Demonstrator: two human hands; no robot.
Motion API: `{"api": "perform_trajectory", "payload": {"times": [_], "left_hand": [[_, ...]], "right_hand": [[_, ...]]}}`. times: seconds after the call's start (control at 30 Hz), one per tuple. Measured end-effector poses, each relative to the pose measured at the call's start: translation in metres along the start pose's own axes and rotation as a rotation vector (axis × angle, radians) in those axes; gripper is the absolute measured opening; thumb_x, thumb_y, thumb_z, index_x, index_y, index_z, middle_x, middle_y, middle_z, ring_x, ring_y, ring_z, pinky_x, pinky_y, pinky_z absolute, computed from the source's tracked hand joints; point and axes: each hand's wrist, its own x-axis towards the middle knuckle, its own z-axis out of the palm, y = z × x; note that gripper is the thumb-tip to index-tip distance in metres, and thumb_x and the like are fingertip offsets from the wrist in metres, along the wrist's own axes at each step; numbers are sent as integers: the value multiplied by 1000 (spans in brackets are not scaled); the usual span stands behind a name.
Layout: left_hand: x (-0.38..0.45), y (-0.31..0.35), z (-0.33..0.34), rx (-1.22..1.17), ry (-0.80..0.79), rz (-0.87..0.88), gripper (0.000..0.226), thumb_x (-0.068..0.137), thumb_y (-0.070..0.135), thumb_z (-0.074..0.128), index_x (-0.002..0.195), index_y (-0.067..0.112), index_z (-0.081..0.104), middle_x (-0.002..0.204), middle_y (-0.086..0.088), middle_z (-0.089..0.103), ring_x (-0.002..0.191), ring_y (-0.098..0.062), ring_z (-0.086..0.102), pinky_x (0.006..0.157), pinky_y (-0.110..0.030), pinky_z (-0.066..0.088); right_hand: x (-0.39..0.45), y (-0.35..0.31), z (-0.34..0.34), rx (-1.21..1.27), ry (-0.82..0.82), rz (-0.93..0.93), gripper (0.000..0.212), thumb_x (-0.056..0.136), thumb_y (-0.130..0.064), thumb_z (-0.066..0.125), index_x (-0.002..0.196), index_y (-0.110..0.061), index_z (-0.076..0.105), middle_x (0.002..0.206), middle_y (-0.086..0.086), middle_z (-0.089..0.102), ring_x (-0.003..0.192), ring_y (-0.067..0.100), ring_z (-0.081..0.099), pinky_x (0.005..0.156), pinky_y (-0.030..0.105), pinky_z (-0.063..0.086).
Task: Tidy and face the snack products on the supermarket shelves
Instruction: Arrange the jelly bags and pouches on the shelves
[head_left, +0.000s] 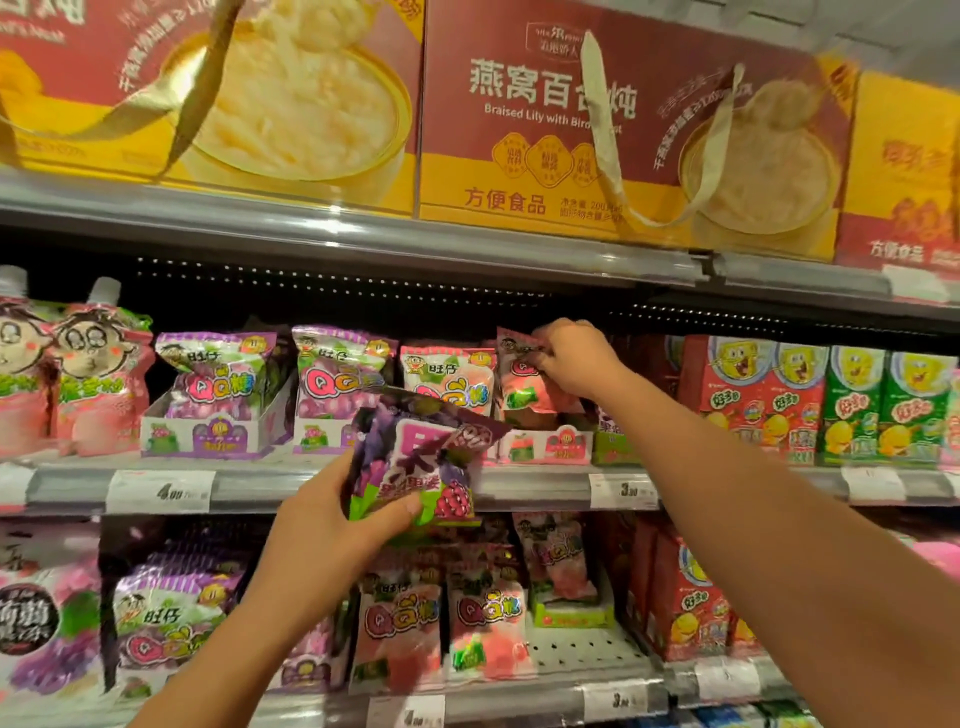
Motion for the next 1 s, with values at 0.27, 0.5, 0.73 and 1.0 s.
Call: {"api": "perform_trajectory", "payload": {"times": [0.27,0.5,0.73,1.0], "left_hand": [[10,-5,4,-5,-11,-68,46,71,65,75,104,80,47,100,50,60,97,19,59,79,-25,47],[21,-12,2,13,-51,-166,64,64,72,76,121,46,61,109,22,72,99,-6,69,92,-43,54],[26,-9,-3,30,-84,-179,64,66,72,78,118,38,64,108,14,74,98,-10,70,91,-47,55],[25,-12,-3,34,-89,-156,80,55,82,73,120,36,64,109,13,74,99,-12,71,93,-48,55]], "right_hand": [[-14,5,18,264,-25,-26,58,95,-30,68,149,-25,49,144,13,55,133,33,51,106,36,46],[-9,-6,24,-145,-17,168,80,77,-54,78,142,-30,38,135,11,51,110,36,63,72,38,50],[-21,1,-5,142,-36,260,78,82,-57,73,147,-28,42,138,12,57,119,34,60,89,41,55],[-238,-12,71,376,561,-180,12,93,-25,60,82,-25,61,62,-16,53,50,5,47,46,17,36]]}}
